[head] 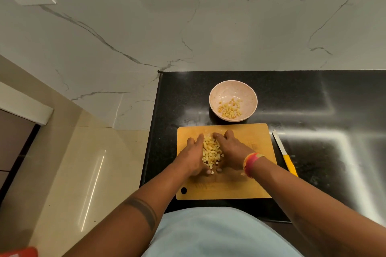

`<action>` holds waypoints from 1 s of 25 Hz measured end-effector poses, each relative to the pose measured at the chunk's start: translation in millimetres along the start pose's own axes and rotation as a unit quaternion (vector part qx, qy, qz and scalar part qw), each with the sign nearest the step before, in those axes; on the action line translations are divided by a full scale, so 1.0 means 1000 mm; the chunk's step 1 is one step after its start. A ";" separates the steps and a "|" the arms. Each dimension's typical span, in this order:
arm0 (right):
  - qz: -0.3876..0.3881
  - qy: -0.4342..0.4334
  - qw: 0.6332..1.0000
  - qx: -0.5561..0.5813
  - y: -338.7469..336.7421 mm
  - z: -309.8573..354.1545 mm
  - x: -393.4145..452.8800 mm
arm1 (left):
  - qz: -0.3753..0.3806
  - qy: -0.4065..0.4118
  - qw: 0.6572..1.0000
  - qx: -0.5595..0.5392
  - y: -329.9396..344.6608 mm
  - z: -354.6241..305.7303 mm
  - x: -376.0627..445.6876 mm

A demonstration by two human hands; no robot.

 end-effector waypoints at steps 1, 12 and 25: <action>0.000 -0.018 1.000 -0.010 -0.003 0.005 0.005 | -0.001 -0.002 1.000 0.008 -0.001 -0.002 0.003; -0.045 -0.011 0.996 0.070 -0.004 0.018 0.016 | -0.067 0.010 0.997 -0.049 -0.001 -0.016 -0.001; -0.049 0.053 0.971 0.227 -0.026 -0.005 -0.015 | -0.092 0.063 0.993 -0.042 -0.016 -0.044 -0.005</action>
Point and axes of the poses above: each hand's wrist, its own x-axis towards the middle knuckle, its own y-axis out of the palm, z = x × y, the point moved 5 cm from there along x, towards the middle knuckle, and after that the axes turned 7 degrees about -x, right-handed, at the moved point
